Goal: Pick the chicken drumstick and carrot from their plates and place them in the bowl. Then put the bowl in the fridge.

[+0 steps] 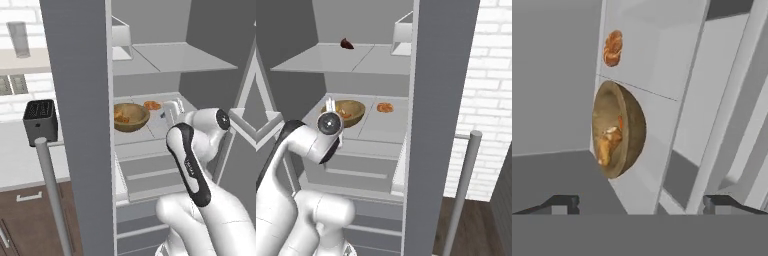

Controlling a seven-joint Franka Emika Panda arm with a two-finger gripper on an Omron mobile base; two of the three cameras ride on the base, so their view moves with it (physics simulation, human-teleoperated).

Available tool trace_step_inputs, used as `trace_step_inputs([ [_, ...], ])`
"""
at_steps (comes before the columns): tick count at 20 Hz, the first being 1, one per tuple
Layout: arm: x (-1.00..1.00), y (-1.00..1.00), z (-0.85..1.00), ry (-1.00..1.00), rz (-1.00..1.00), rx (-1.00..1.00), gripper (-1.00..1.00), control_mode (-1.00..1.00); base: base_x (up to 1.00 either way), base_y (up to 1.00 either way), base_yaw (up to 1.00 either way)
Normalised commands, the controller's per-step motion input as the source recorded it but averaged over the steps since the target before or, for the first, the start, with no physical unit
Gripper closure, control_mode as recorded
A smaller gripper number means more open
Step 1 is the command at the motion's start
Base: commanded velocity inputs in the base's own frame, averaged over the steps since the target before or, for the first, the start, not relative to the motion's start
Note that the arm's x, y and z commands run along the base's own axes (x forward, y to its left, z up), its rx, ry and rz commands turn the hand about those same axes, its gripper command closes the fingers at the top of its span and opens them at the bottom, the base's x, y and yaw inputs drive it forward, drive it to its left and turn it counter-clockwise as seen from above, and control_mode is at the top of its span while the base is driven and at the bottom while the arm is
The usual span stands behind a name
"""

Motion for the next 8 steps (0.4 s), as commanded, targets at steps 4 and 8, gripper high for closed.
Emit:
trace_step_inputs([
  [4,-1.00,-0.09,0.65,0.23,-0.06,-0.02,-1.00,-1.00,0.00,0.00,0.00],
  [8,-0.69,-0.09,0.20,0.03,-0.03,-0.01,-1.00,-1.00,0.00,0.00,0.00],
])
